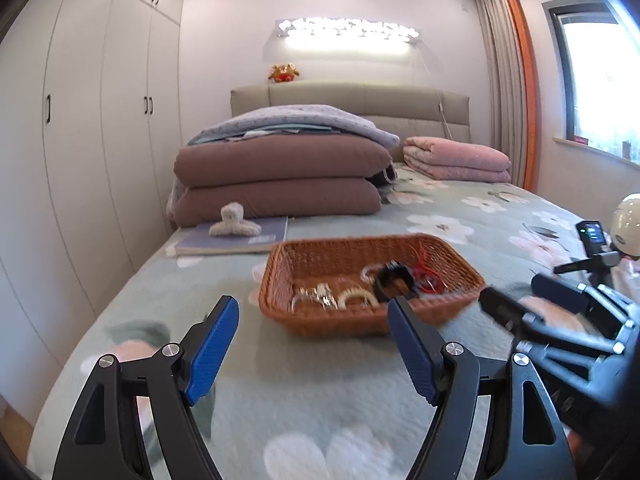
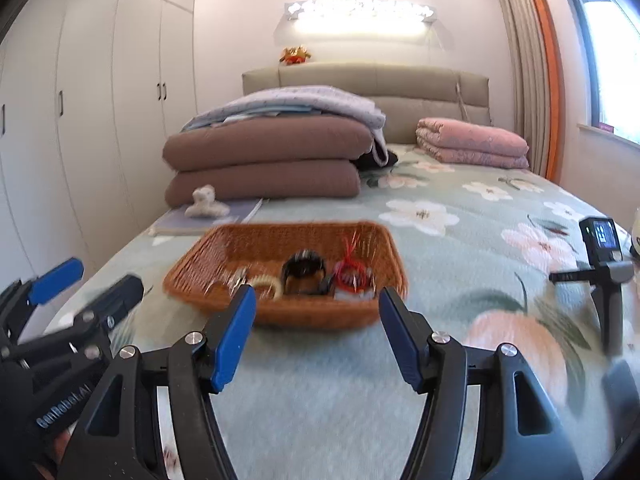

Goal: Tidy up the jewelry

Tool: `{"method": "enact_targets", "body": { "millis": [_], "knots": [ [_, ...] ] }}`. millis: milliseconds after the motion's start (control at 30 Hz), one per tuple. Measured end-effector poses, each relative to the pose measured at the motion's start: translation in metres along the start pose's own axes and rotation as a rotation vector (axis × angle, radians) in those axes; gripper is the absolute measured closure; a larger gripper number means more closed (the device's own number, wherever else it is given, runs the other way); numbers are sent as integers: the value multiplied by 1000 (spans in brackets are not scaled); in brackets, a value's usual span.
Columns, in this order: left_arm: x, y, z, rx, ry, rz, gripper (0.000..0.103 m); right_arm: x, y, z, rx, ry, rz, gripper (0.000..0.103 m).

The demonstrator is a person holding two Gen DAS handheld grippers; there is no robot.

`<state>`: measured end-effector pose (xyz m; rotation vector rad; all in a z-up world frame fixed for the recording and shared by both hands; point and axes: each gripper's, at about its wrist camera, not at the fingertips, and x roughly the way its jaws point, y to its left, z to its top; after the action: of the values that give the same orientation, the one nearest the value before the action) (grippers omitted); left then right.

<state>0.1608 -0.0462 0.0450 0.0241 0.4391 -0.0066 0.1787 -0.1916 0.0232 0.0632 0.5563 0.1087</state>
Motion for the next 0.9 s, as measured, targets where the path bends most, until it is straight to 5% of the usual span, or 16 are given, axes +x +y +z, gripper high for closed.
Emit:
{"method": "enact_targets", "body": {
  "millis": [367, 633, 900],
  "knots": [
    [-37, -1, -39, -28, 107, 6, 25, -53, 9, -34, -1, 9, -16, 37],
    [-17, 13, -56, -74, 140, -10, 25, -49, 22, -49, -65, 20, 10, 37],
    [-17, 3, -63, 24, 124, 40, 25, -38, 10, -59, -21, 59, 6, 37]
  ]
}}
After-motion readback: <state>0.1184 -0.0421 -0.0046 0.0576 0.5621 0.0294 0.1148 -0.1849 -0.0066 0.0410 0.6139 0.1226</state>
